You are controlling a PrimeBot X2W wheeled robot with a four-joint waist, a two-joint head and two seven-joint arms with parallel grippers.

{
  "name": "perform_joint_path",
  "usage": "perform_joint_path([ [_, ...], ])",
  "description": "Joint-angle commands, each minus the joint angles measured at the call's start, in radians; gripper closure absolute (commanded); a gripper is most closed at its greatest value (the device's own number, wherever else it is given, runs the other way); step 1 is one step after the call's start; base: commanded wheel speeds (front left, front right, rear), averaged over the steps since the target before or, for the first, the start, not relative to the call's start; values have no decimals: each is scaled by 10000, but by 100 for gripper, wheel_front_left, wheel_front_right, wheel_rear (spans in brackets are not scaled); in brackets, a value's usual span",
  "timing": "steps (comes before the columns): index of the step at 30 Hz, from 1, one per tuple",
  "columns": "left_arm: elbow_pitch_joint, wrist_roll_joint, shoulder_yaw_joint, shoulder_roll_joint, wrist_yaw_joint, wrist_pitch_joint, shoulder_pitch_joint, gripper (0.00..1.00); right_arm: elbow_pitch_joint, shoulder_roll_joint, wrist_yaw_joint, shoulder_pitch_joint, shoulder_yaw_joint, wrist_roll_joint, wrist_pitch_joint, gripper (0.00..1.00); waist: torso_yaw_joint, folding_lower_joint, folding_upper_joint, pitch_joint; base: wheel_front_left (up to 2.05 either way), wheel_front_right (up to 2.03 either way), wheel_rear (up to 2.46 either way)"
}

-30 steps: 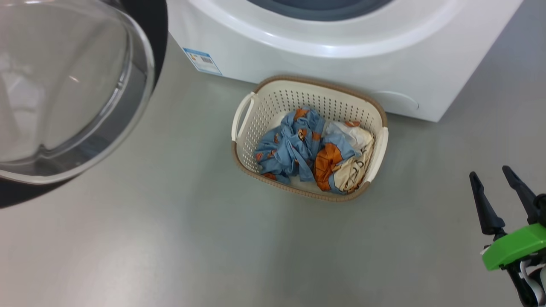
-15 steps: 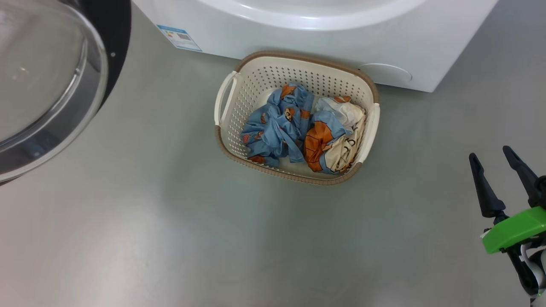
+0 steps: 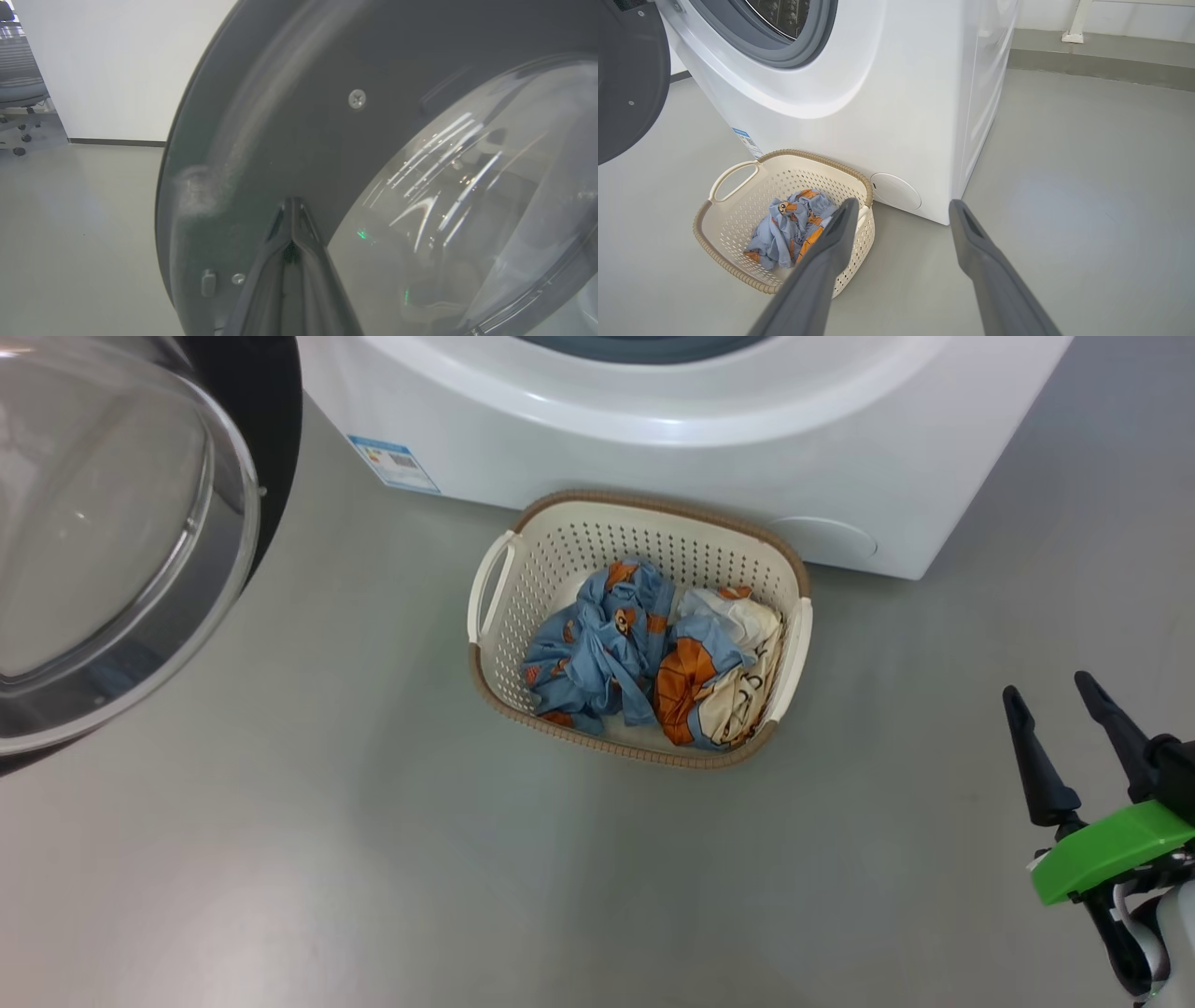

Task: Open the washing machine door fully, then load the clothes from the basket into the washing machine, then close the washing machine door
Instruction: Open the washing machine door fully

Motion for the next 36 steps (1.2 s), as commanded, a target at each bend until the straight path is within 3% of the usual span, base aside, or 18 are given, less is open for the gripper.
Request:
perform_joint_path([
  [1,-333,-66,201,625,-38,-51,424,100,-179,-25,94,259,264,17,-118,0,-50,0,0,-317,0,0,0],
  [5,-995,-488,195,306,-86,-51,1054,100,-170,82,94,420,295,52,-118,0,-95,0,0,-770,0,0,0],
  [10,-1849,-1230,-479,-80,-92,-51,2039,100,-117,178,94,696,240,92,-118,0,-53,0,0,-1246,0,0,0],
  [11,-2018,-1333,-628,-157,-93,-51,2243,95,-120,191,94,738,217,95,-118,0,-45,0,0,-1328,0,0,0],
  [15,-2573,-1500,-1194,-429,-94,-51,3064,60,-117,248,94,902,161,135,-118,0,-66,0,0,-1637,0,0,0],
  [16,-2715,-1537,-1239,-500,-94,-51,3229,55,-114,265,94,946,169,145,-118,0,-86,0,0,-1720,0,0,0],
  [17,-2865,-1604,-1304,-585,-94,-51,3397,32,-107,284,94,993,191,158,-118,0,-122,0,0,-1802,0,0,0],
  [19,-3215,-1694,-1542,-734,-94,-51,3803,0,-120,326,94,1074,194,178,-118,0,-217,0,0,-1948,0,0,0],
  [28,-4478,-1428,-2948,-1279,-95,-51,5062,0,-214,368,94,1384,-76,227,-118,0,-711,0,0,-2275,0,0,0],
  [36,-5345,-1436,-4312,-1387,-95,-51,5581,0,-316,576,94,1549,-212,198,-118,0,-1474,0,0,-2411,0,0,0],
])
